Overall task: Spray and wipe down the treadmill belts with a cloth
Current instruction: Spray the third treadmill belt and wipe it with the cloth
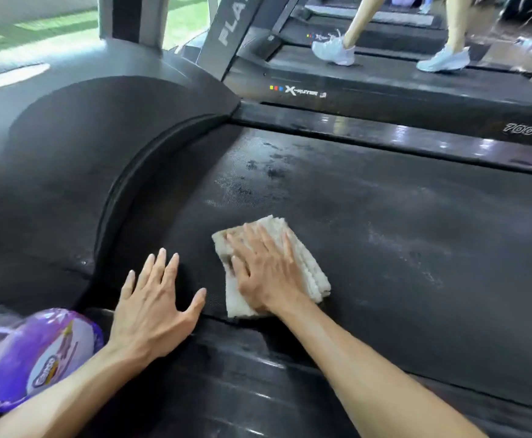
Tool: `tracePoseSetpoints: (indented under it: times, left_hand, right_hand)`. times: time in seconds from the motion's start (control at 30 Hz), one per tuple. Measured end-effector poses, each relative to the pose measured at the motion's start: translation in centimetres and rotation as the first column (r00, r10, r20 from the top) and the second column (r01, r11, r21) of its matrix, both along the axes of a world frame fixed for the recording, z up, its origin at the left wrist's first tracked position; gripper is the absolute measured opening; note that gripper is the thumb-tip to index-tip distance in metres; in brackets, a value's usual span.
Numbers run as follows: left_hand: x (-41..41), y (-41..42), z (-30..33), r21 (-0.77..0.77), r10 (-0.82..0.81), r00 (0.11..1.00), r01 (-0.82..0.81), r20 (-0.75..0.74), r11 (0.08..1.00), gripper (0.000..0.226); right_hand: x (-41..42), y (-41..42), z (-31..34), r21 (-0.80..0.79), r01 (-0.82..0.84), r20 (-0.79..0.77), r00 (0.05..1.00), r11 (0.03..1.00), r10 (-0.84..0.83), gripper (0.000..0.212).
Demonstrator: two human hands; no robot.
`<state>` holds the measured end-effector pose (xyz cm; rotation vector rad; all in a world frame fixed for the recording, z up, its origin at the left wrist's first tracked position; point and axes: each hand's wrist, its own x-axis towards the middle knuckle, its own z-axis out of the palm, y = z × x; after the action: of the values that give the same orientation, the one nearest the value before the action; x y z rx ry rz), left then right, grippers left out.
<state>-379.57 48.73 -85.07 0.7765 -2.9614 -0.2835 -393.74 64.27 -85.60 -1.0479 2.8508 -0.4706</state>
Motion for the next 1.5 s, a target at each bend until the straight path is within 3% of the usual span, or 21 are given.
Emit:
tracePoseSetpoints:
  times: [0.13, 0.3, 0.43, 0.57, 0.67, 0.83, 1.2, 1.5]
  left_hand:
    - [-0.3, 0.0, -0.7, 0.026, 0.054, 0.998, -0.053, -0.031, 0.998, 0.103]
    - [-0.2, 0.3, -0.2, 0.029, 0.077, 0.996, -0.076, -0.036, 0.997, 0.094]
    - [-0.3, 0.3, -0.3, 0.028, 0.075, 0.996, -0.073, -0.039, 0.997, 0.089]
    - [-0.3, 0.3, -0.3, 0.030, 0.075, 0.996, -0.073, -0.053, 0.997, 0.086]
    - [-0.3, 0.3, -0.3, 0.031, 0.073, 0.995, -0.071, -0.067, 0.997, 0.094]
    - [-0.2, 0.4, -0.6, 0.025, 0.074, 0.994, -0.072, -0.079, 0.997, 0.095]
    - [0.1, -0.1, -1.5, 0.003, 0.050, 0.998, -0.050, -0.028, 0.999, 0.093]
    - [0.2, 0.9, 1.0, 0.011, 0.065, 0.998, -0.066, 0.020, 0.998, 0.095]
  right_hand:
    - [0.4, 5.4, -0.6, -0.035, 0.031, 0.020, 0.999, 0.999, -0.030, 0.060]
    - [-3.7, 0.8, -0.9, 0.035, 0.191, -0.014, 0.982, 0.981, -0.191, 0.055]
    - [-1.9, -0.4, -0.8, 0.017, 0.084, 0.005, 0.996, 0.996, -0.084, 0.057]
    - [0.7, 3.9, -0.7, 0.000, -0.090, 0.037, 0.995, 0.996, 0.089, 0.062]
    - [-1.1, 5.6, -1.1, -0.002, -0.018, 0.059, 0.998, 1.000, 0.018, 0.066]
    - [-4.9, 1.3, -1.4, 0.010, 0.150, -0.021, 0.988, 0.989, -0.150, 0.059]
    - [-3.4, 1.4, -0.9, -0.010, -0.056, 0.010, 0.998, 0.998, 0.056, 0.058]
    - [0.3, 2.3, -0.2, -0.023, 0.076, 0.016, 0.997, 0.997, -0.075, 0.058]
